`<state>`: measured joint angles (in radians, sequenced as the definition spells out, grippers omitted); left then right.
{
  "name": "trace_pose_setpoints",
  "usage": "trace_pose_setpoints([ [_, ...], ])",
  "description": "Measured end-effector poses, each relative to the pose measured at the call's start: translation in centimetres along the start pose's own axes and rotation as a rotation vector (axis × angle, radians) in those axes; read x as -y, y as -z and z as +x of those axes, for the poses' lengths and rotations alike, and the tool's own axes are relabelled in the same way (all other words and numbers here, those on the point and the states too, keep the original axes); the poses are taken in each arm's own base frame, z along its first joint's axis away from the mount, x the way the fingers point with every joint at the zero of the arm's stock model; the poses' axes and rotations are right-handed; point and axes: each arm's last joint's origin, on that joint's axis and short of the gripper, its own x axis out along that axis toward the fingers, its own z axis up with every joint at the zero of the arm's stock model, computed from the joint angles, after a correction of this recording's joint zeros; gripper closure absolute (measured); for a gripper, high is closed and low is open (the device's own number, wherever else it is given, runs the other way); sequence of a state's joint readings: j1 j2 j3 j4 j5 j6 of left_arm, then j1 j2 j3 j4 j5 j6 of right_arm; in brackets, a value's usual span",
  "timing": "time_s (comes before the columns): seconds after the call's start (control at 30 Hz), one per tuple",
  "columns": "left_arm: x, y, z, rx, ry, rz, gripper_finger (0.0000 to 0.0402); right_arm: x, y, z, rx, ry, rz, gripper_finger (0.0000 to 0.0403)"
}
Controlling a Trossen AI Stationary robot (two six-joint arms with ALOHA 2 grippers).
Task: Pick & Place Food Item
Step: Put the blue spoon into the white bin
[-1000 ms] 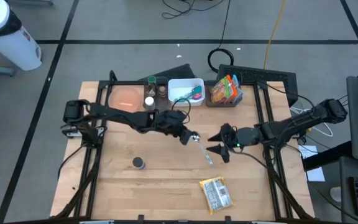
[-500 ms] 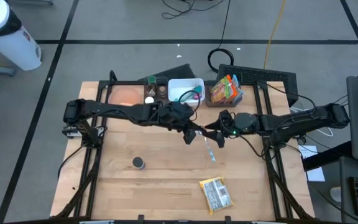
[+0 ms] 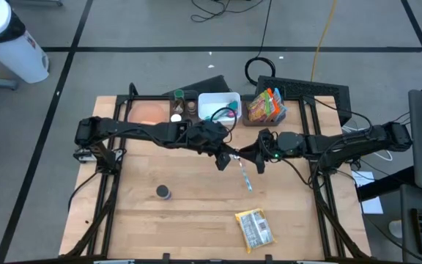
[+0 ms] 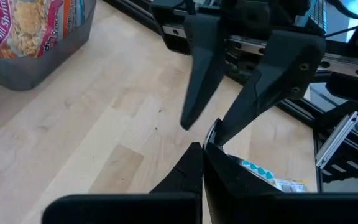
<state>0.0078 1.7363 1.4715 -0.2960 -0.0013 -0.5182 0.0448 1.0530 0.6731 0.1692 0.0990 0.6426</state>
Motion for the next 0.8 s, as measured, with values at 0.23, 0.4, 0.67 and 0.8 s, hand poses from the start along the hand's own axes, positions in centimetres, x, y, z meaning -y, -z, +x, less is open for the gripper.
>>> trace_pose_setpoints([
  [0.23,-0.01,-0.03,0.01,-0.001,0.007,0.004,0.0401,-0.10,-0.08,-0.02,0.003,-0.013,-0.007,0.0384],
  [0.4,0.05,-0.11,0.00,0.007,0.014,-0.019,0.0390,-0.21,-0.26,-0.01,0.027,-0.020,-0.021,0.0398],
  [0.67,0.20,-0.15,-0.03,0.007,0.031,-0.056,0.0351,-0.29,-0.39,-0.02,0.044,-0.026,-0.022,0.0402],
  [0.8,0.01,-0.46,-0.04,0.024,0.039,-0.059,0.0332,-0.37,-0.50,-0.03,0.056,-0.034,-0.021,0.0402],
])
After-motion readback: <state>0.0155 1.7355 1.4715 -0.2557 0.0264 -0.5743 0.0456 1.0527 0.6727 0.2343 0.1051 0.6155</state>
